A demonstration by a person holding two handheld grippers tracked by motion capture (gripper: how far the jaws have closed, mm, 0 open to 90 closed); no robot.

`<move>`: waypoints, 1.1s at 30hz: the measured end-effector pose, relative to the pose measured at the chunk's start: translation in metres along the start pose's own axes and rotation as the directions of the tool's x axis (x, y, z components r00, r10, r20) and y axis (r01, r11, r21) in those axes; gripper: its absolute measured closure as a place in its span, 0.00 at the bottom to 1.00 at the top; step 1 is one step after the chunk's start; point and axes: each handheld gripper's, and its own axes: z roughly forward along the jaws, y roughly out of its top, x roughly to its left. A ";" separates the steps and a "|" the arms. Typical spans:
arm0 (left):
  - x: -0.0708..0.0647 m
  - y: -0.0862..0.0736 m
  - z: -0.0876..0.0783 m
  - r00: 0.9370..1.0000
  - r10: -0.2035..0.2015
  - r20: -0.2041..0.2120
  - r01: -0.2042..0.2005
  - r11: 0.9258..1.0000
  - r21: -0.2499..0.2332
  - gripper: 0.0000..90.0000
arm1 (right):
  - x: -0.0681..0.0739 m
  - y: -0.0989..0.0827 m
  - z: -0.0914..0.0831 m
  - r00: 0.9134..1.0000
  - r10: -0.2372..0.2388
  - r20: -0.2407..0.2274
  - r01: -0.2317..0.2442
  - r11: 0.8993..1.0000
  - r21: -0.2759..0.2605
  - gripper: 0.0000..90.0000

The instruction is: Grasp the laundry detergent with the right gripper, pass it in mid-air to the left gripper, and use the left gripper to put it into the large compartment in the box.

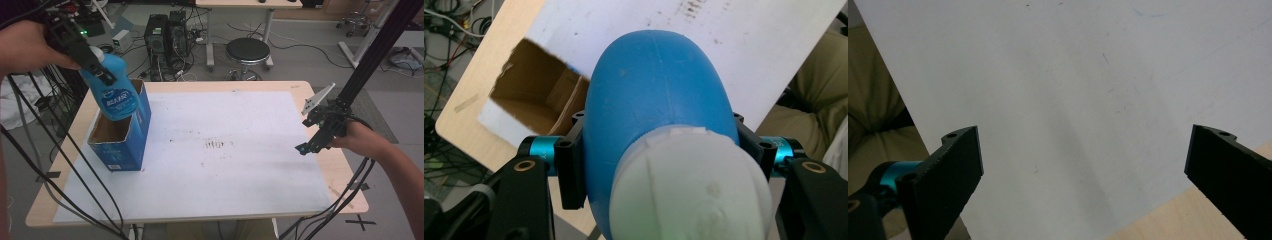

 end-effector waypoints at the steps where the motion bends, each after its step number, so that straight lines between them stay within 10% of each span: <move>1: 0.001 -0.003 0.000 1.000 -0.005 -0.003 0.005 1.000 0.004 0.42 | 0.000 0.000 0.000 1.000 -0.001 0.004 0.001 1.000 -0.006 0.01; 18: 0.023 -0.029 0.040 1.000 -0.018 -0.021 0.019 0.999 0.040 0.42 | 0.000 0.002 0.003 1.000 0.004 0.015 -0.004 1.000 -0.003 0.01; 33: 0.029 -0.044 0.109 0.999 0.028 0.015 -0.029 0.995 0.095 0.42 | -0.001 0.003 0.011 1.000 0.014 0.011 -0.014 1.000 0.005 0.01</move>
